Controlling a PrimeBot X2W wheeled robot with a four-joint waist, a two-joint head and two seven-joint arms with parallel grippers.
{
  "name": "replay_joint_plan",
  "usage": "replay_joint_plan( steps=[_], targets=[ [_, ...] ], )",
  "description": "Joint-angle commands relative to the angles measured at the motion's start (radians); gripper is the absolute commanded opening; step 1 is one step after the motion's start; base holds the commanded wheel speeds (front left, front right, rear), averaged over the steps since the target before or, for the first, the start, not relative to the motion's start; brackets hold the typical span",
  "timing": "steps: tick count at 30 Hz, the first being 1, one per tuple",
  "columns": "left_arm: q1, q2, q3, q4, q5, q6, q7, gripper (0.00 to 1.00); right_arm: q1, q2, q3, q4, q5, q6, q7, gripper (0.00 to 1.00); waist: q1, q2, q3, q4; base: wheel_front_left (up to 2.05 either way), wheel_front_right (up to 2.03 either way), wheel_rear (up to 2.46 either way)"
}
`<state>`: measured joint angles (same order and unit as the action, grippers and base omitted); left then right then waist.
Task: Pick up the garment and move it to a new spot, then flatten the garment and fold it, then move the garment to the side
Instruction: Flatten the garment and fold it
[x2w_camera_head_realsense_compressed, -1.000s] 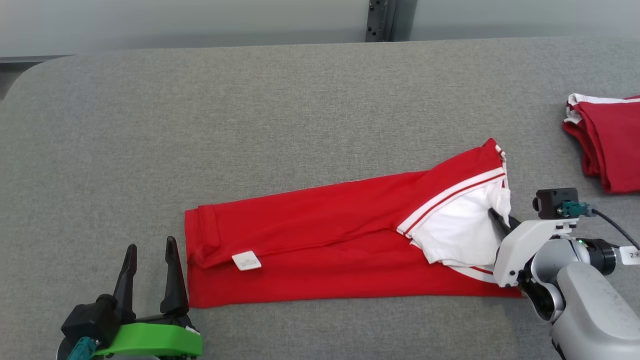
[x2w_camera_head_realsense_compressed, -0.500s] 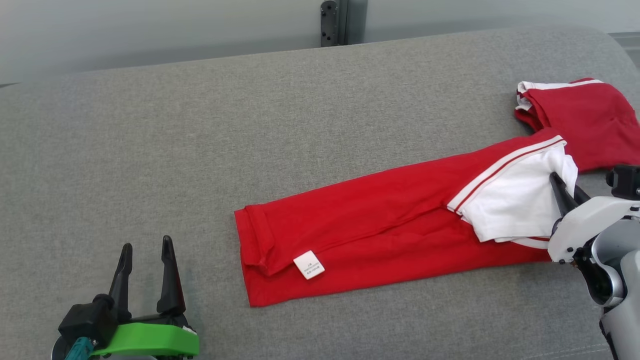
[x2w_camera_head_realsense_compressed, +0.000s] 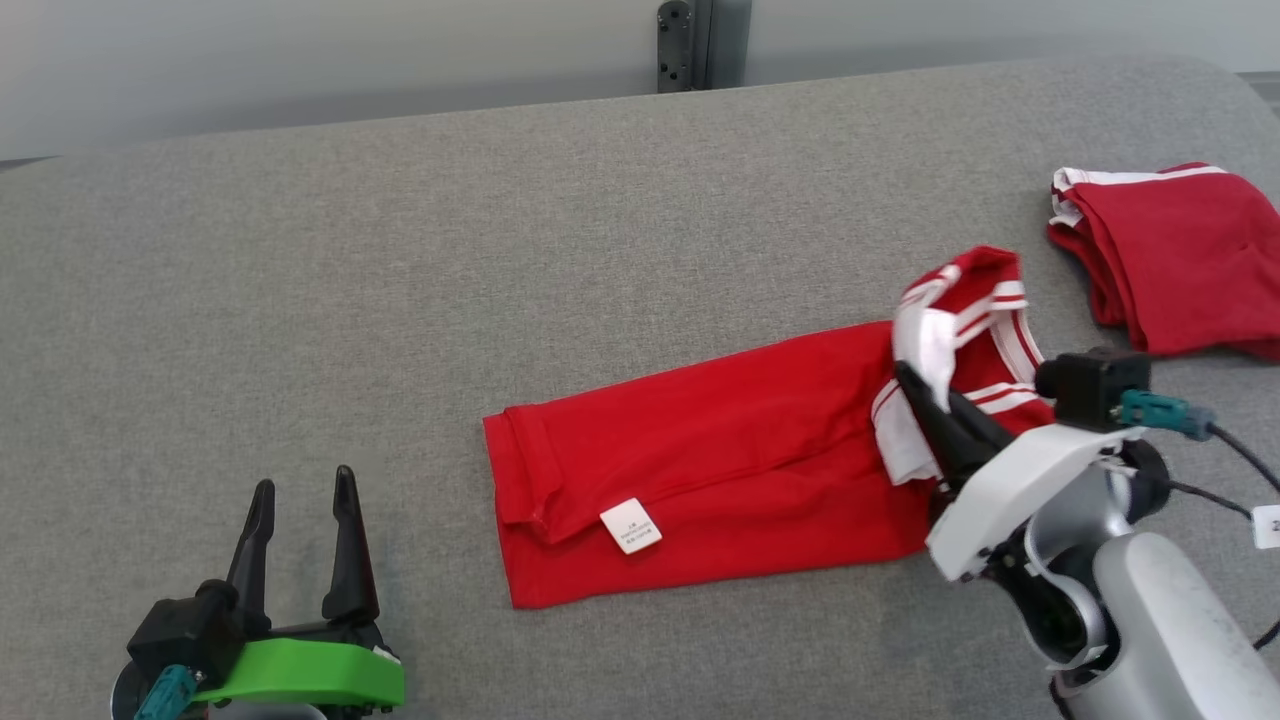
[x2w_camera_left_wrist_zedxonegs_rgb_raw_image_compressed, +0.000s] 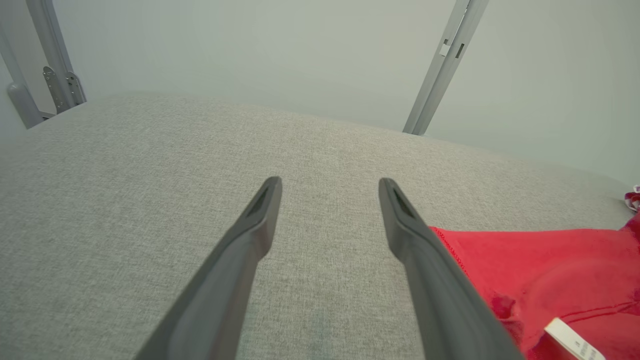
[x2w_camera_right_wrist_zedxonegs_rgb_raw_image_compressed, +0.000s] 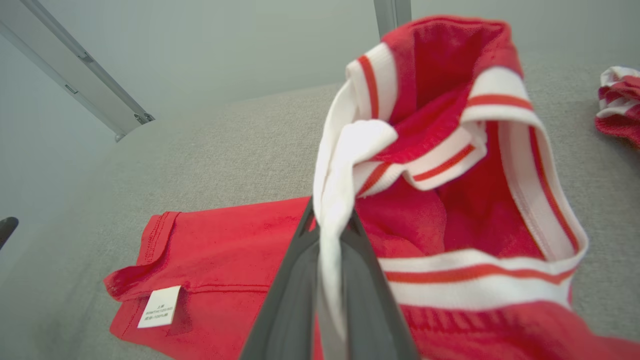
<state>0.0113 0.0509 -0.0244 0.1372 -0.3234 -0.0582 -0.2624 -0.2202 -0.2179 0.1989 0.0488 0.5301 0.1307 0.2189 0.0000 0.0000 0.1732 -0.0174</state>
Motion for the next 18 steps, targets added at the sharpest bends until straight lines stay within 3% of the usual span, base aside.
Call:
replay_joint_plan(
  steps=[1, 9, 18],
  targets=[
    [-0.014, 0.0, 0.002, 0.002, -0.003, -0.004, -0.003, 1.0, 0.005, 0.009, 0.031, -0.014, 0.008, 0.0, 0.005, 0.0, 0.0, 0.0, -0.002, 0.012, 0.0, 0.0, 0.0],
    [-0.023, 0.0, -0.013, 0.008, -0.014, -0.007, -0.003, 1.0, -0.063, 0.072, 0.235, 0.009, 0.04, 0.0, 0.006, 0.0, 0.0, 0.0, -0.004, 0.057, 0.0, 0.0, 0.0],
    [-0.038, 0.0, -0.048, 0.019, -0.03, -0.003, -0.003, 1.0, -0.169, 0.138, 0.362, 0.2, 0.062, 0.0, -0.042, 0.0, 0.0, 0.0, 0.0, 0.132, 0.0, 0.0, 0.0]
  ],
)
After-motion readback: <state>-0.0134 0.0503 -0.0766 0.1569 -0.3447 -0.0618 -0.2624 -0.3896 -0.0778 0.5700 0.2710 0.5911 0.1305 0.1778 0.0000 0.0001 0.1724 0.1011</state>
